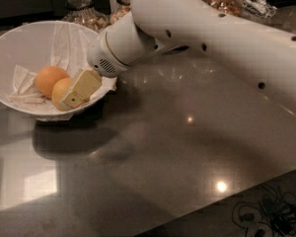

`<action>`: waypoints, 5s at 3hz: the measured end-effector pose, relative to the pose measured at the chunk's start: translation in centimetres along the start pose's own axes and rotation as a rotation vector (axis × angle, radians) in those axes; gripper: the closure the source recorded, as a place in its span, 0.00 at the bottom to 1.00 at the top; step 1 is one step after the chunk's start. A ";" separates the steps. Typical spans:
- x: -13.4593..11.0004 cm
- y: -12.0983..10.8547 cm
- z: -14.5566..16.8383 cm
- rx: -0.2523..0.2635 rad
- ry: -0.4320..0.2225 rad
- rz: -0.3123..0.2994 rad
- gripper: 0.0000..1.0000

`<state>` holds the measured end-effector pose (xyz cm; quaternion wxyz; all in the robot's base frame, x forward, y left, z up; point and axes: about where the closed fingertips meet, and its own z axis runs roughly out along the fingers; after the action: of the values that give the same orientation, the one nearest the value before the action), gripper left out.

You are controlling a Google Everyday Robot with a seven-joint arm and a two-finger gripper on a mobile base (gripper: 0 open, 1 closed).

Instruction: Pick orange from white bowl

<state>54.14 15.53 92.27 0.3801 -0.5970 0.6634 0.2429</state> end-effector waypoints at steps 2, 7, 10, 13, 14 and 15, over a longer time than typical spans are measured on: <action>0.6 -0.6 -0.3 0.010 0.012 -0.012 0.03; -0.2 -1.0 -0.3 0.026 -0.011 -0.039 0.23; -0.6 0.7 2.3 -0.070 0.034 -0.032 0.23; 1.4 -0.5 3.8 -0.082 0.077 0.008 0.28; 2.4 -0.9 4.5 -0.090 0.088 0.037 0.27; 3.0 -1.0 5.1 -0.097 0.094 0.058 0.26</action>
Offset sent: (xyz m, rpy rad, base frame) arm 0.0127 -0.0196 -0.0056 -0.0126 -0.0336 -0.0207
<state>56.25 17.44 87.01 0.3121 -0.6058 0.6851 0.2574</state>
